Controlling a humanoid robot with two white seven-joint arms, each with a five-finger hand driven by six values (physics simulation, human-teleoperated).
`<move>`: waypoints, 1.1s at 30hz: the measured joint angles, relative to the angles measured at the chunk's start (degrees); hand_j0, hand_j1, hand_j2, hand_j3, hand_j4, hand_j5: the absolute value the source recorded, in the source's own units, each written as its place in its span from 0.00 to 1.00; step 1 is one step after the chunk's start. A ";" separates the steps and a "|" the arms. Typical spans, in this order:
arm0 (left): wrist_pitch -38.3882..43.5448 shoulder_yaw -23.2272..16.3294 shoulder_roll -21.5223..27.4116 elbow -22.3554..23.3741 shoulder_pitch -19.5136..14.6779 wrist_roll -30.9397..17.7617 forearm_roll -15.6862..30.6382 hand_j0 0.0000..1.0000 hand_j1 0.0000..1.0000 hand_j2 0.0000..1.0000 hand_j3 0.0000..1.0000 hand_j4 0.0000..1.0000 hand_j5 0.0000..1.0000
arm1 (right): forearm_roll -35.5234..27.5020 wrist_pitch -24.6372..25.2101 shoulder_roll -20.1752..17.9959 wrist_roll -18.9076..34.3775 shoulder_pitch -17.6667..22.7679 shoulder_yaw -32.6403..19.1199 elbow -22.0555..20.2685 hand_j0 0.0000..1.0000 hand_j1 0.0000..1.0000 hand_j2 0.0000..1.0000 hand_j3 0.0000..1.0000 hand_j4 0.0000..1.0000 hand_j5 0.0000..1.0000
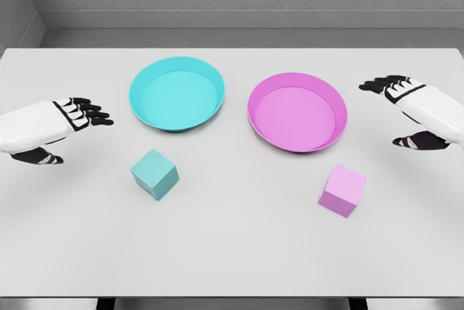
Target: Place the blocks in the corresponding plates according to their colors
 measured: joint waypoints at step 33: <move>-0.01 -6.91 -6.57 -7.22 -5.27 -4.85 -4.70 1.00 1.00 1.00 1.00 1.00 1.00 | 0.42 -17.24 5.38 32.30 -10.72 6.70 -0.01 1.00 1.00 1.00 1.00 1.00 1.00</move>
